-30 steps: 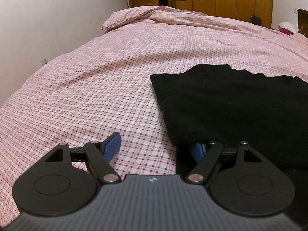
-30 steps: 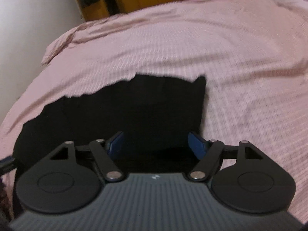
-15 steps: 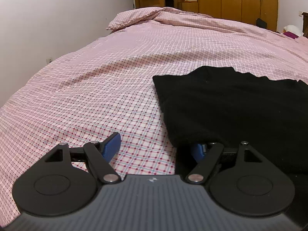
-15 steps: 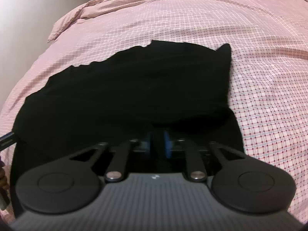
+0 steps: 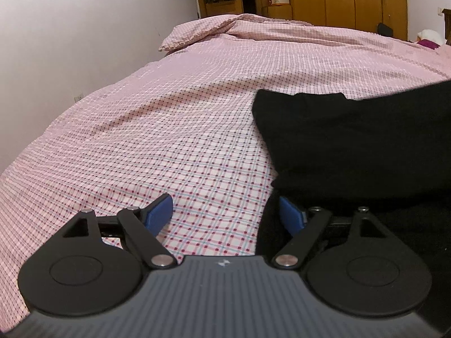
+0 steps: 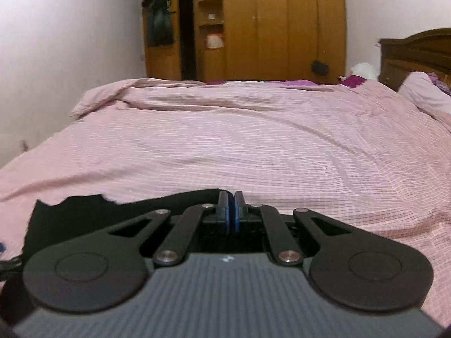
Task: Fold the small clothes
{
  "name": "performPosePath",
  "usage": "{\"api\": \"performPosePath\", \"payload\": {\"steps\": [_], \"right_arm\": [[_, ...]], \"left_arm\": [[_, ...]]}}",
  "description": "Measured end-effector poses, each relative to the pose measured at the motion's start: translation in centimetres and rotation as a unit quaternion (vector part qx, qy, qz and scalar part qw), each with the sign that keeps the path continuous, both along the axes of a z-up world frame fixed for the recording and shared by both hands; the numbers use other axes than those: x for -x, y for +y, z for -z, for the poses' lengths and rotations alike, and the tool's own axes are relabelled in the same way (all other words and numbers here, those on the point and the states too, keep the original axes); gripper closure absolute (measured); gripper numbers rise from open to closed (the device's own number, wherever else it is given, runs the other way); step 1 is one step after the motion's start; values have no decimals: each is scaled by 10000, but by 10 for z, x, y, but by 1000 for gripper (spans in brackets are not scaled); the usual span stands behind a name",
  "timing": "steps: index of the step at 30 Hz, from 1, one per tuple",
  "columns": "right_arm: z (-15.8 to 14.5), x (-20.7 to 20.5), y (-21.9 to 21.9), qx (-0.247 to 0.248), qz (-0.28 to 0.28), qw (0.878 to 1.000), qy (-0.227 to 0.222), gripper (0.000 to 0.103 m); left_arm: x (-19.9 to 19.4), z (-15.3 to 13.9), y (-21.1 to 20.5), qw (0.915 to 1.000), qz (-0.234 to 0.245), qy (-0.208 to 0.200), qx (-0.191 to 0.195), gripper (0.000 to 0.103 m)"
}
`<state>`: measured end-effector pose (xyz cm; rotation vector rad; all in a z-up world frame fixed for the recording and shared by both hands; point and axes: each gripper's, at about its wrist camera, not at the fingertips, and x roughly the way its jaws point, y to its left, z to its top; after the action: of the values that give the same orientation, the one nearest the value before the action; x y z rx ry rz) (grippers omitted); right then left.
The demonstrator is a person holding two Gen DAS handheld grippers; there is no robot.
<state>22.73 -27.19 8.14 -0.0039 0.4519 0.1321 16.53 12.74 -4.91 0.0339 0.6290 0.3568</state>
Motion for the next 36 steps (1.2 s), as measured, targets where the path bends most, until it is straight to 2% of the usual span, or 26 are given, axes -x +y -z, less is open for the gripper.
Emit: {"api": "performPosePath", "payload": {"steps": [2,6,8,10,13,14,16,19,22,26,30,33,36], "right_arm": [[16,-20,-5,70,95,9996,269,96],[70,-54,-7,476,322,9942,904,96],[98,-66,-12,360,453,9894,1330,95],[113,-68,-17,110,547,9889,1379,94],[110,-64,-23,-88,577,9904,1256,93],[103,-63,-23,-162,589,9904,1240,90],[90,-52,-29,-258,723,9912,1080,75],[71,-32,-41,-365,814,9929,784,70],[68,-22,-50,-604,631,9916,951,70],[80,-16,-59,-1006,609,9856,1215,70],[98,-23,-60,-907,1005,9816,1346,70],[109,-32,-67,-1209,1102,9763,1417,69],[107,-30,-70,-1374,942,9767,1353,90]], "left_arm": [[-1,1,-2,10000,11,17,-47,18],[-2,0,-3,10000,20,38,-80,17],[-2,0,-3,9999,40,62,-86,17],[0,-5,-5,9998,100,131,-87,17],[11,-19,-9,9994,313,75,-127,17],[15,-26,-10,9991,385,-12,-157,17],[22,-37,-13,9983,516,-201,-181,17],[19,-51,-18,9969,690,-364,-119,17],[-2,-54,-25,9962,771,-391,-143,17],[-33,-46,-35,9957,820,-339,-248,17],[-60,-29,-38,9960,776,-116,-417,17],[-75,-18,-32,9968,673,70,-427,17],[-82,-12,-26,9976,615,116,-285,17]]}}
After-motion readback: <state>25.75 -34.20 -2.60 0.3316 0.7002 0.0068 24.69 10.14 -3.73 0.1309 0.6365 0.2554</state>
